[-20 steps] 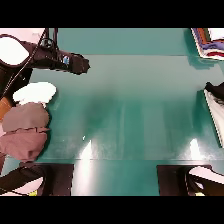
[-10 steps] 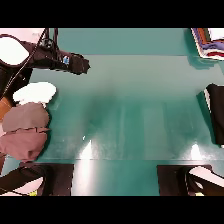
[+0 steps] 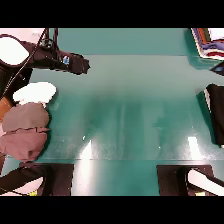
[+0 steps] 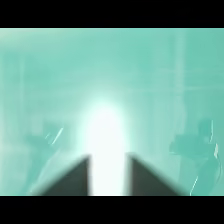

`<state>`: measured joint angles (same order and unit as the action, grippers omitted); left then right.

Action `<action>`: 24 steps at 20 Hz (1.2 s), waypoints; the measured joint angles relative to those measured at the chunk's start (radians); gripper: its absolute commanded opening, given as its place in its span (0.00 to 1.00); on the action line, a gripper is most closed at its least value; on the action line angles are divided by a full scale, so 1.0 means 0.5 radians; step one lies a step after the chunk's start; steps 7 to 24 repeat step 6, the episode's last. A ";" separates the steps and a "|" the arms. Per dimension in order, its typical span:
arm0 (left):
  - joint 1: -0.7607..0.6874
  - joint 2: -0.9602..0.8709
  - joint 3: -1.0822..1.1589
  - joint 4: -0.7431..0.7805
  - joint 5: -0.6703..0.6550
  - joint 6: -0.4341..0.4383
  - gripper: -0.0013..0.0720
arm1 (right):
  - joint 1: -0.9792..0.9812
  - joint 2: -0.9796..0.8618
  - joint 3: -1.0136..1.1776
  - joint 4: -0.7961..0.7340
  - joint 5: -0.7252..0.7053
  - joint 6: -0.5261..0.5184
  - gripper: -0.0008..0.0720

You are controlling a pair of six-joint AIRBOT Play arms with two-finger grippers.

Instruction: Fold the shirts.

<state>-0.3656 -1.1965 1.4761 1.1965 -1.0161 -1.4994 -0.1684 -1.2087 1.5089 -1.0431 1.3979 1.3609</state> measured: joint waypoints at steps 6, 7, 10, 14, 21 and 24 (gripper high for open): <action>0.000 0.001 0.000 -0.001 0.053 -0.001 0.05 | 0.614 0.000 0.009 -0.185 -0.093 0.000 0.04; 0.000 0.001 0.000 -0.001 0.053 -0.001 0.05 | 0.614 0.000 0.009 -0.185 -0.093 0.000 0.04; 0.000 0.001 0.000 -0.001 0.053 -0.001 0.05 | 0.614 0.000 0.009 -0.185 -0.093 0.000 0.04; 0.000 0.001 0.000 -0.001 0.053 -0.001 0.05 | 0.614 0.000 0.009 -0.185 -0.093 0.000 0.04; 0.000 0.001 0.000 -0.001 0.053 -0.001 0.05 | 0.614 0.000 0.009 -0.185 -0.093 0.000 0.04; 0.000 0.001 0.000 -0.001 0.053 -0.001 0.05 | 0.614 0.000 0.009 -0.185 -0.093 0.000 0.04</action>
